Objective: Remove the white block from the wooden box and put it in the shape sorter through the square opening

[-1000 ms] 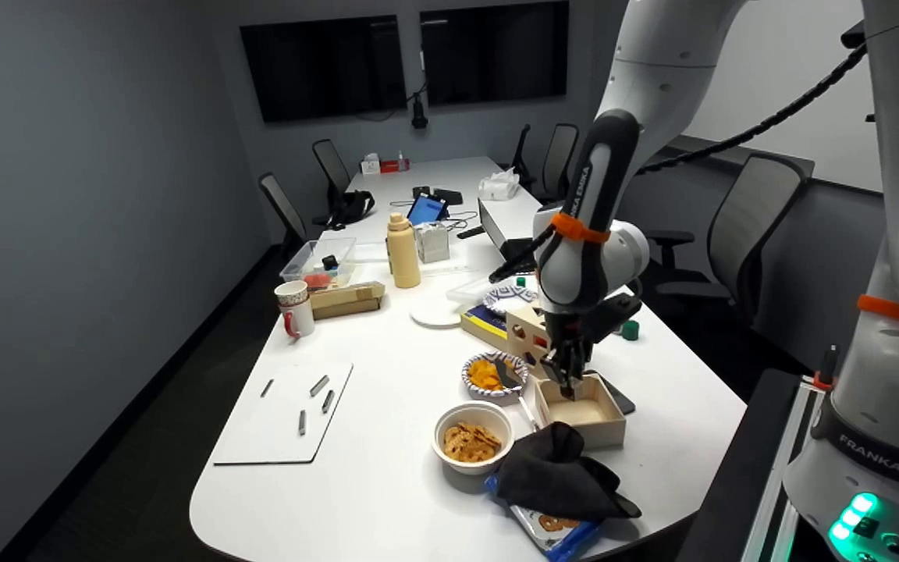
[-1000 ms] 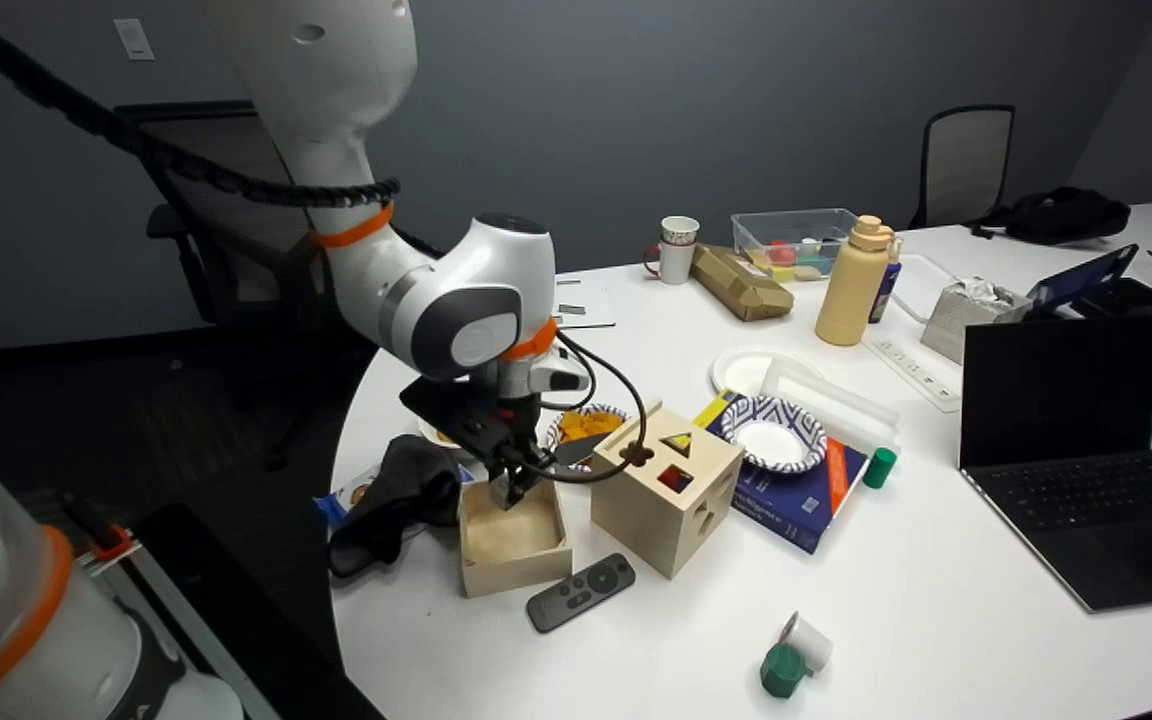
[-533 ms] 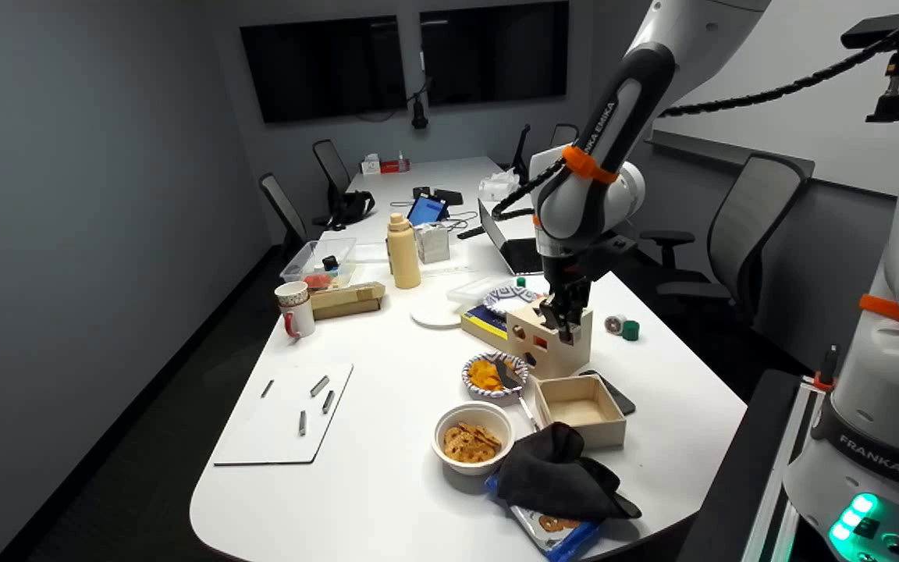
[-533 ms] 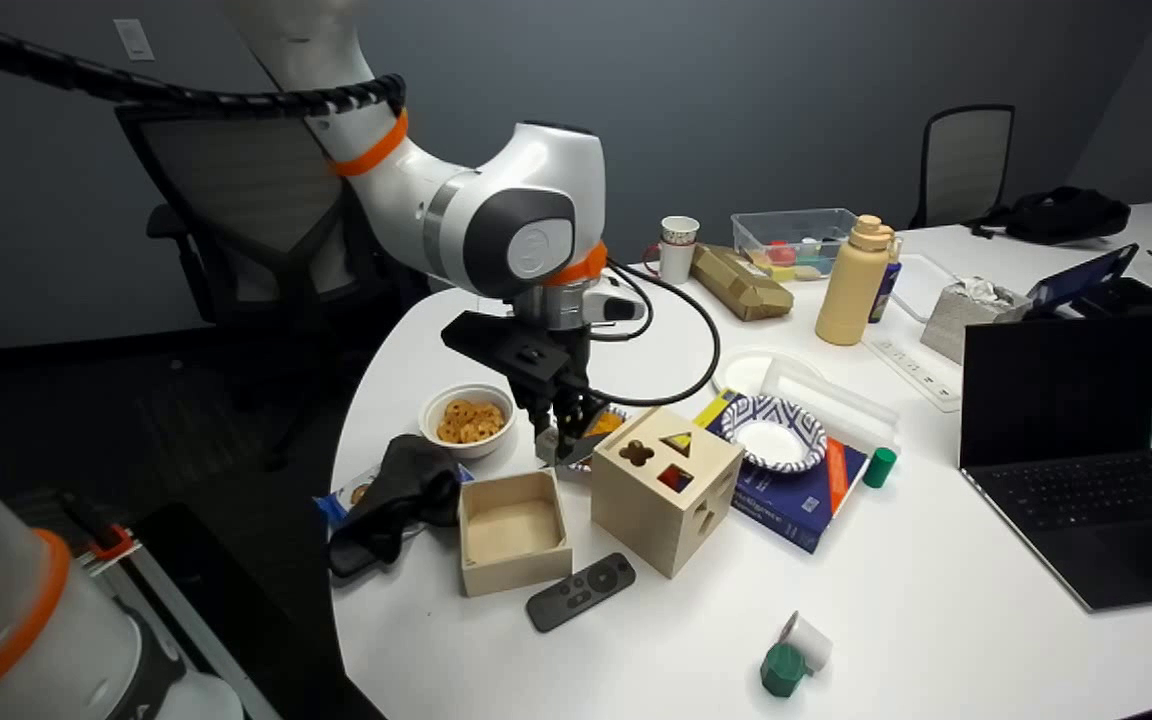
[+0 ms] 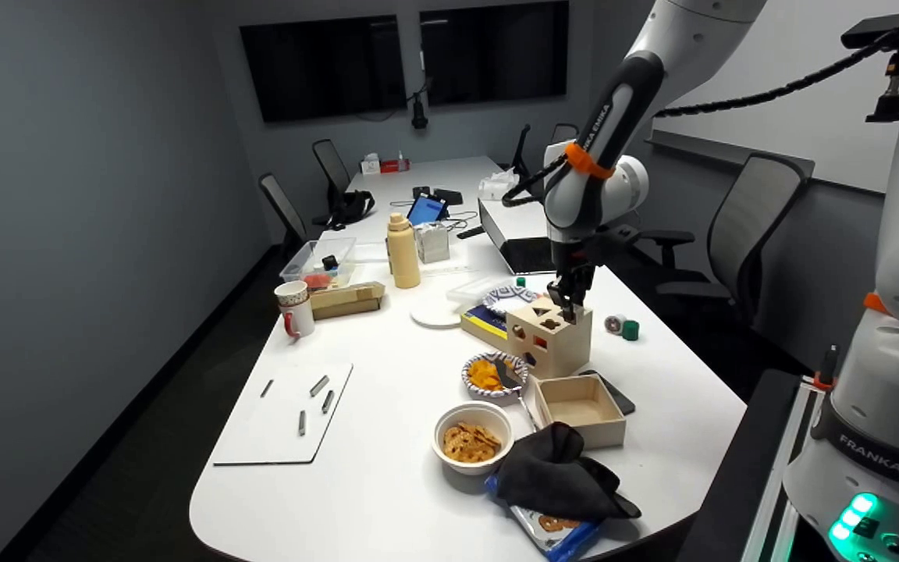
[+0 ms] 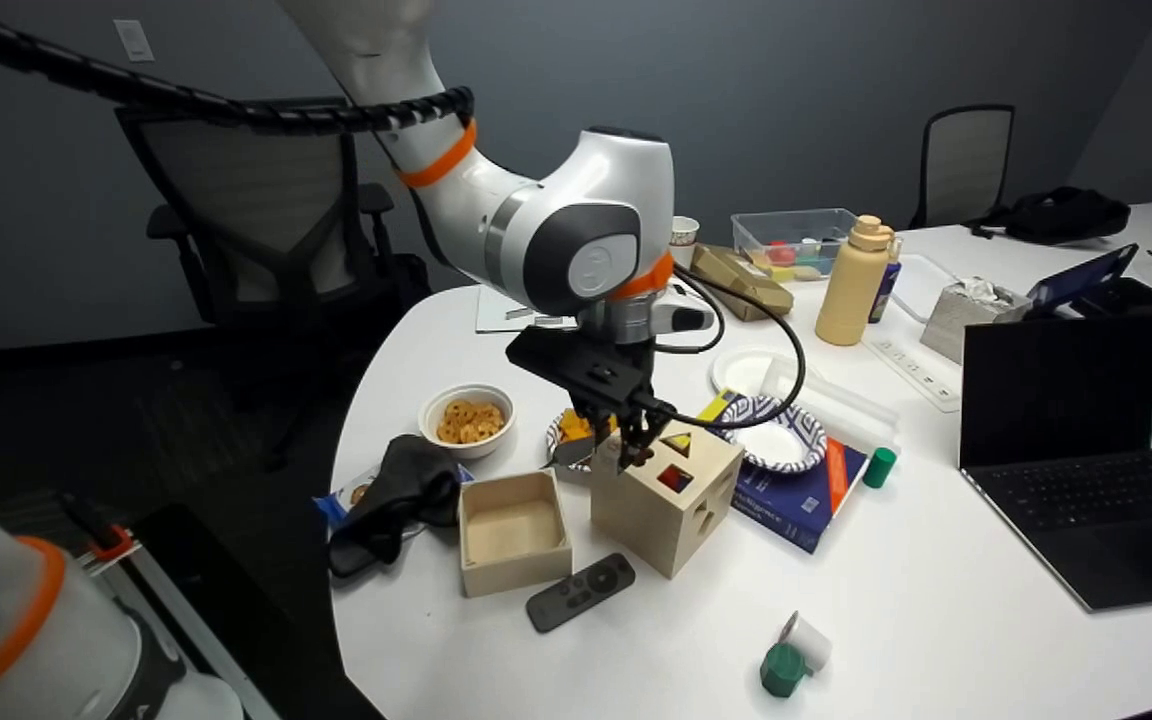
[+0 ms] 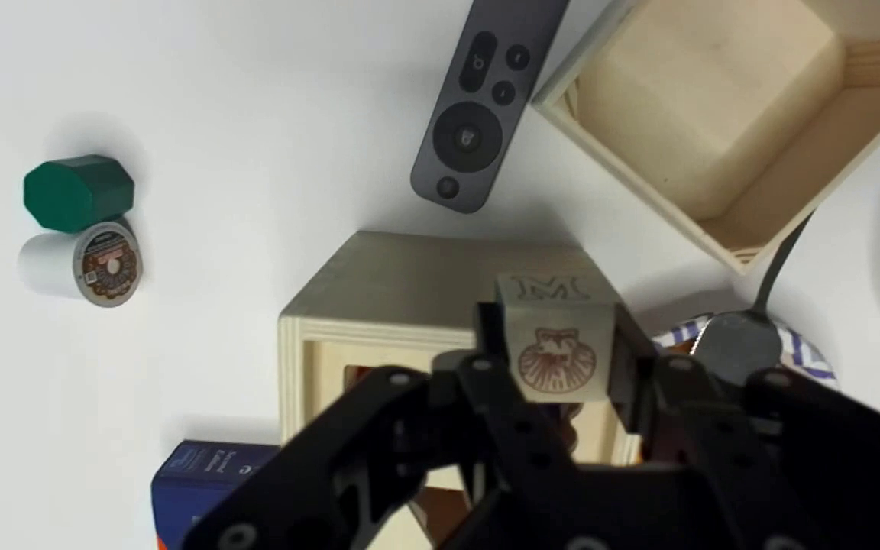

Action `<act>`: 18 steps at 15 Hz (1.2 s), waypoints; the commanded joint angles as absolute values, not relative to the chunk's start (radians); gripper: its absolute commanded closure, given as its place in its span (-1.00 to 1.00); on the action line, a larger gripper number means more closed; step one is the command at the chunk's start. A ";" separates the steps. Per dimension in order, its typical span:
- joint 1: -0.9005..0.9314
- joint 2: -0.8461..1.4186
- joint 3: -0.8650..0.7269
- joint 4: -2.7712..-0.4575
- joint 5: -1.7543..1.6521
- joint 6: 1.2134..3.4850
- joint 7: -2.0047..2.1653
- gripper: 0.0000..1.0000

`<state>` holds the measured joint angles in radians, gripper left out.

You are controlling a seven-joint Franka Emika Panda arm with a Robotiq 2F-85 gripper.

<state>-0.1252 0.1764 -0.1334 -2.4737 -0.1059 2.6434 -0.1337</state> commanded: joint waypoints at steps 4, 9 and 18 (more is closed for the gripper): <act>-0.168 0.274 -0.139 -2.391 -0.089 2.742 -0.154 0.81; -0.186 0.337 -0.138 -2.326 -0.089 2.738 -0.154 0.81; -0.191 0.378 -0.140 -2.289 -0.095 2.741 -0.149 0.81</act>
